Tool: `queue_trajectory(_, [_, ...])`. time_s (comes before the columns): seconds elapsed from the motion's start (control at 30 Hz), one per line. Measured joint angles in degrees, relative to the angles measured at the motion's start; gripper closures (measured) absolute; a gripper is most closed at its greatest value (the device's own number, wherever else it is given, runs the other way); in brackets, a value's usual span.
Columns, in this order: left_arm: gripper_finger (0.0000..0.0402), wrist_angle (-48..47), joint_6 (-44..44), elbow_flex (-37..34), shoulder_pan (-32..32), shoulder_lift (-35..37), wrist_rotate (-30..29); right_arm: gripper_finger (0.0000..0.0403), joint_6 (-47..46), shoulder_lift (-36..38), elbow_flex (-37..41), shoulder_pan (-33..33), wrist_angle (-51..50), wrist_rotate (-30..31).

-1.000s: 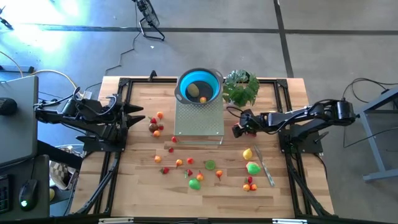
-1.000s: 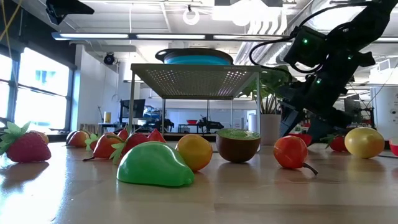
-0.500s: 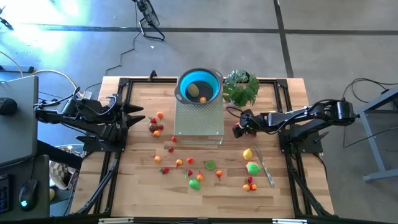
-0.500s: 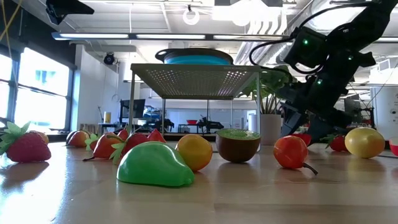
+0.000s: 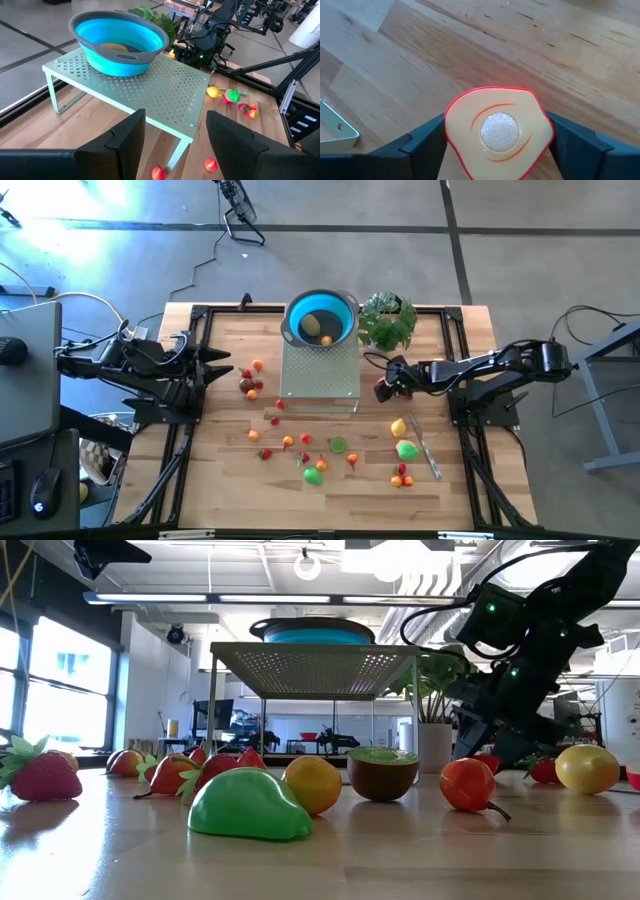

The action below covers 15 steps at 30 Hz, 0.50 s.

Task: Pick & Place Fruit
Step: Put the red apple in the blue bowl on the shelf

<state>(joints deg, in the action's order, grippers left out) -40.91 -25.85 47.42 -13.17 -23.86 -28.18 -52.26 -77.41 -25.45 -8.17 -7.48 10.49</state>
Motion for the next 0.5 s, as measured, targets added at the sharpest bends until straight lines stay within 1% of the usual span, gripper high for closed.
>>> queue_trajectory(0.13, [0.0197, 0.0, 0.0, 0.0, 0.0, 0.0, 0.2, 0.0116, 0.1, 1.5, 0.1, 0.0, -0.2, -2.1])
queue_trajectory(0.2, [0.0197, 0.0, 0.0, 0.0, 0.0, 0.0, 0.2, 0.0113, -0.1, 2.7, 0.2, 0.1, -0.4, -4.8])
queue_trajectory(0.33, [0.0197, -0.4, 0.0, 0.0, 0.0, 0.0, 0.2, 0.0104, -0.1, 5.2, 0.2, 0.1, -0.2, -8.1])
queue_trajectory(0.5, [0.0197, -1.2, 0.0, 0.0, 0.0, 0.0, 0.2, 0.0116, -0.1, 8.5, 0.2, 0.1, 0.5, -16.1])
